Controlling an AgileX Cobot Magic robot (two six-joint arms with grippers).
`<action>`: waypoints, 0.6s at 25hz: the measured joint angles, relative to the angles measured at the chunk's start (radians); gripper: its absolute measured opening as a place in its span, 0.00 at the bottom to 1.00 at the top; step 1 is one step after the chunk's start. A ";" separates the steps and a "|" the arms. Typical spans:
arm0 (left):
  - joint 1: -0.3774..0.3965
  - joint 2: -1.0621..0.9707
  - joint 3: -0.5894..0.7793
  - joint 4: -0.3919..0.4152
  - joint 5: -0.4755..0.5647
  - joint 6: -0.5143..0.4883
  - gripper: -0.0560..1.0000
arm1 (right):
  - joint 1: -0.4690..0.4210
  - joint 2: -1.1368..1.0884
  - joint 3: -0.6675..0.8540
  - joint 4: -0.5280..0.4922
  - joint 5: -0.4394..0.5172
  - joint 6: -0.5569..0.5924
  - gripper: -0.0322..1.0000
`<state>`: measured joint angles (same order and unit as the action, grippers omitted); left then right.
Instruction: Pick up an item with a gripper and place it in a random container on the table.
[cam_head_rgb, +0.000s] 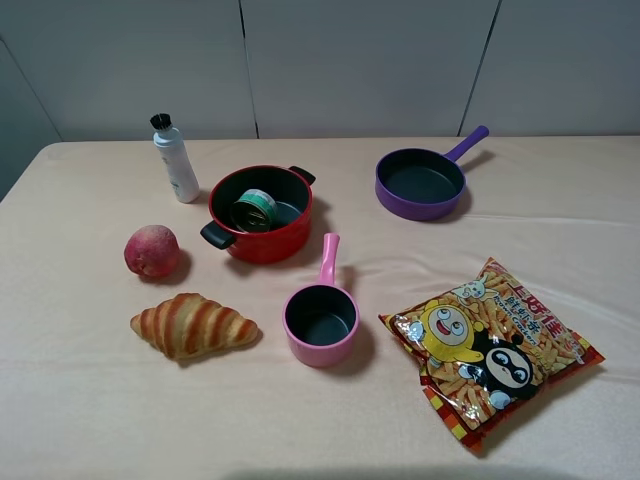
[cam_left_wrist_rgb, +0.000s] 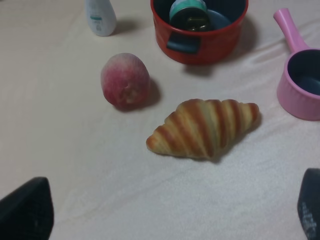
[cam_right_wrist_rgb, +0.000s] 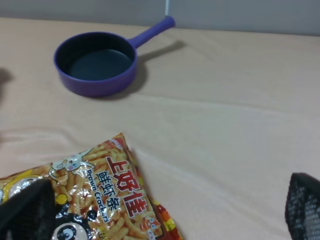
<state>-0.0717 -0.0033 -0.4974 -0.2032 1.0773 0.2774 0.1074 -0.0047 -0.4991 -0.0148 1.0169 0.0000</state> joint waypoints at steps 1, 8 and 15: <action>0.000 0.000 0.000 0.000 0.000 0.000 0.99 | -0.003 0.000 0.000 0.000 0.000 0.000 0.70; 0.000 0.000 0.000 0.000 0.000 0.000 0.99 | -0.007 0.000 0.000 0.000 0.000 0.000 0.70; 0.000 0.000 0.000 0.000 0.000 0.000 0.99 | -0.007 0.000 0.000 0.000 0.000 0.000 0.70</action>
<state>-0.0717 -0.0033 -0.4974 -0.2032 1.0773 0.2774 0.1008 -0.0047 -0.4991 -0.0153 1.0169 0.0000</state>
